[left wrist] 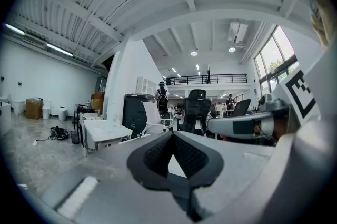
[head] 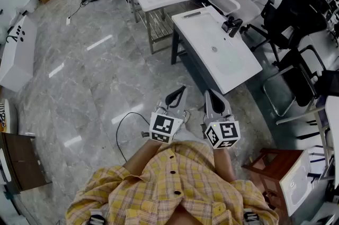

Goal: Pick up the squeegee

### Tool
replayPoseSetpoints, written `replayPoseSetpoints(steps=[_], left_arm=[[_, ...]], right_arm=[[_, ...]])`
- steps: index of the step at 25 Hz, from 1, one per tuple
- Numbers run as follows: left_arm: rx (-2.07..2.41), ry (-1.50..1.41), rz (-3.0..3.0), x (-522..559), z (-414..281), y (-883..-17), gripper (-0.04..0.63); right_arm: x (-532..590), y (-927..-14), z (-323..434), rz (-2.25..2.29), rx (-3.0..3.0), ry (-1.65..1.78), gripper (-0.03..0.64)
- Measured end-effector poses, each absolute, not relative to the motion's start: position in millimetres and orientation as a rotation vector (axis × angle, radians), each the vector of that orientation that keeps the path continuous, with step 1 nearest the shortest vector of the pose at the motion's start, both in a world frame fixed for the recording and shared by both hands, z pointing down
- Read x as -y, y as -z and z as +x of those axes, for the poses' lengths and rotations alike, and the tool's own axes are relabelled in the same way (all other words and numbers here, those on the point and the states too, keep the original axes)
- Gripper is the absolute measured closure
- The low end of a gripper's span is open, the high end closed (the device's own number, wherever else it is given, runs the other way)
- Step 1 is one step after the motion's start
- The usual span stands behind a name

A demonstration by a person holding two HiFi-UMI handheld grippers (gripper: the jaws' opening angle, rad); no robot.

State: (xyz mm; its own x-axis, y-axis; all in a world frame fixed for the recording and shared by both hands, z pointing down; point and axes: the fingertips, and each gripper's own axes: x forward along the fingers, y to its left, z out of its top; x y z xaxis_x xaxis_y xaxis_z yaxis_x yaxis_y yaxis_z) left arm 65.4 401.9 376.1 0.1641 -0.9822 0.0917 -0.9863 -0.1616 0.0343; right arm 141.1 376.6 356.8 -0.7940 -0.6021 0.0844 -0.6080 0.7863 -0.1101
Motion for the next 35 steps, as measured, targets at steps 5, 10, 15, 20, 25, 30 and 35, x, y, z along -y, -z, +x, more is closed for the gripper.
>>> replayPoseSetpoints(steps=[5, 10, 15, 20, 25, 30, 35], left_arm=[[1.980, -0.068, 2.318, -402, 59, -381, 0.601], [1.971, -0.071, 2.320, -381, 51, -389, 0.601], [1.954, -0.080, 2.309, -344, 21, -403, 0.601], [1.926, -0.093, 2.300, -285, -19, -411, 0.601], [1.887, -0.098, 2.301, -214, -46, -415, 0.601], [1.862, -0.142, 2.311, -148, -67, -417, 0.601], [1.837, -0.169, 2.328, -86, -81, -420, 0.601]], right_arm=[[-378, -360, 135, 0.982, 2.923, -0.187, 0.629], [-352, -371, 128, 0.997, 2.915, -0.229, 0.629], [-309, -384, 98, 0.997, 2.920, -0.255, 0.627], [-251, -383, 54, 0.990, 2.946, -0.271, 0.627], [-176, -383, 28, 1.031, 2.915, -0.288, 0.627], [-106, -386, 8, 1.046, 2.889, -0.322, 0.627], [-52, -389, -10, 1.034, 2.892, -0.348, 0.627]])
